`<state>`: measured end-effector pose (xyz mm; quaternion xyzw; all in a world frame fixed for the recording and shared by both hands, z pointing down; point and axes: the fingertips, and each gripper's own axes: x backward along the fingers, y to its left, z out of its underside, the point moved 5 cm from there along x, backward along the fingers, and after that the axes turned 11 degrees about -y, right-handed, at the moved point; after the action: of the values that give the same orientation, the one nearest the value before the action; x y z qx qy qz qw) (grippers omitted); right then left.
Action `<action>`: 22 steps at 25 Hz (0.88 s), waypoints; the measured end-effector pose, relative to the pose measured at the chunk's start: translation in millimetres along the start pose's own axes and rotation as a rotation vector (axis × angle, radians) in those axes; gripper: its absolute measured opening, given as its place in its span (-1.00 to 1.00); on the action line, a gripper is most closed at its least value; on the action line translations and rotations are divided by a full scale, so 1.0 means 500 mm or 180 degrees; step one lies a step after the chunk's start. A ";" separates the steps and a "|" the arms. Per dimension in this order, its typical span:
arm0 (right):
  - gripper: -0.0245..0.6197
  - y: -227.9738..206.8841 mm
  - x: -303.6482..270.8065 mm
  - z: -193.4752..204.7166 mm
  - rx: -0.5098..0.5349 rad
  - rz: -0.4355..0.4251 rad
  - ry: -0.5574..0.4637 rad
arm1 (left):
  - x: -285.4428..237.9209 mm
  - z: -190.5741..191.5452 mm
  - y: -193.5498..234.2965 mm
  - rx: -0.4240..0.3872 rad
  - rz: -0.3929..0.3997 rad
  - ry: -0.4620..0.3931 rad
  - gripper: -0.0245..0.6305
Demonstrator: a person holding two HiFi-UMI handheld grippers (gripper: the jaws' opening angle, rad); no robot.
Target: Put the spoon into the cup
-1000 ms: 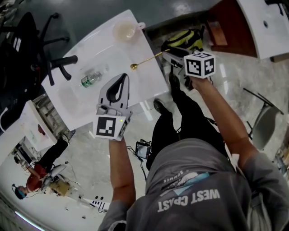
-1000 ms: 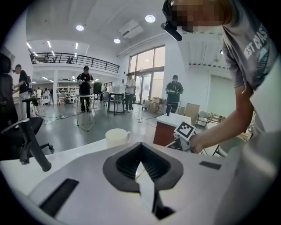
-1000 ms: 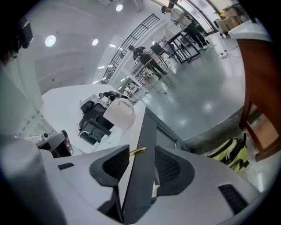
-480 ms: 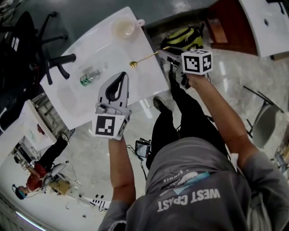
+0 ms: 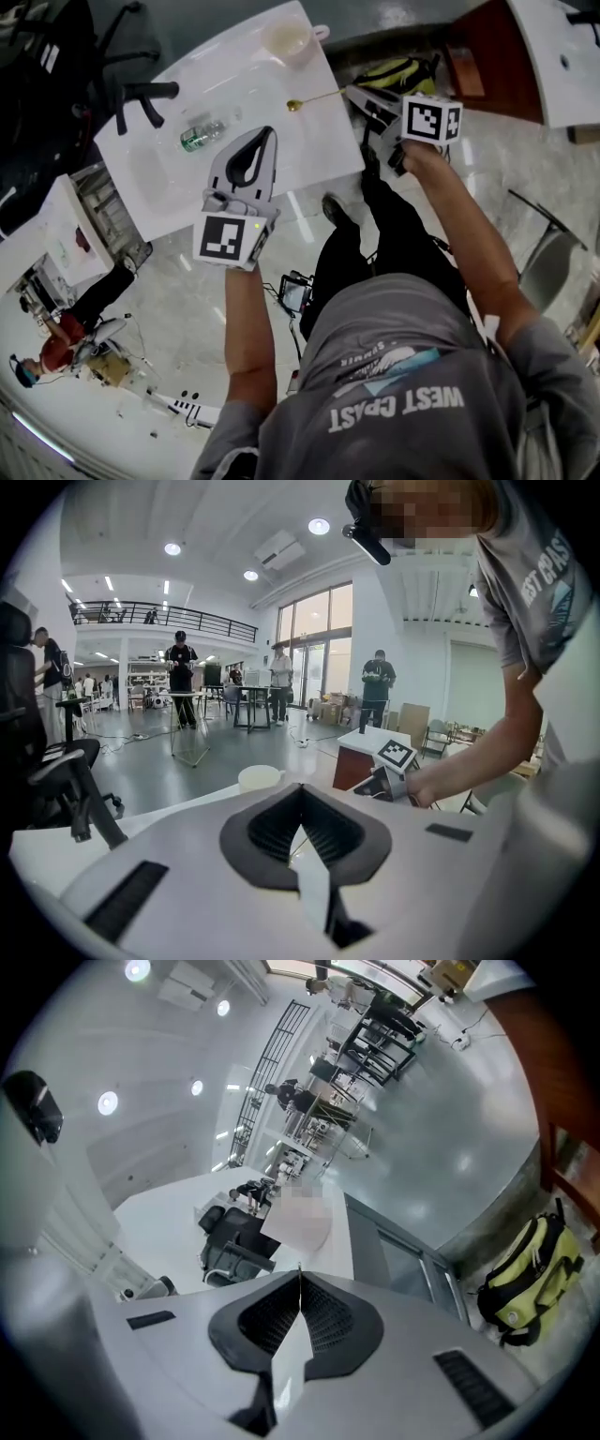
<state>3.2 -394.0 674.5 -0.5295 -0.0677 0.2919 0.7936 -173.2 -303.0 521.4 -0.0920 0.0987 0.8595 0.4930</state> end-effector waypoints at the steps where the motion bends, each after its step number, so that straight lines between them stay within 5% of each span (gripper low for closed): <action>1: -0.82 0.009 -0.001 -0.004 -0.0013 -0.0031 -0.0008 | 0.007 -0.004 0.001 -0.0008 -0.0012 0.0012 -0.92; 22: -0.82 0.191 0.090 -0.057 0.0586 0.0007 -0.0275 | 0.155 -0.137 -0.003 -0.0392 -0.0050 -0.0493 -0.92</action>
<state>14.6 -367.0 569.2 -0.4412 -0.0743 0.3203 0.8350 -206.1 -255.8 435.4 -0.0561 0.0064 0.8646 0.4993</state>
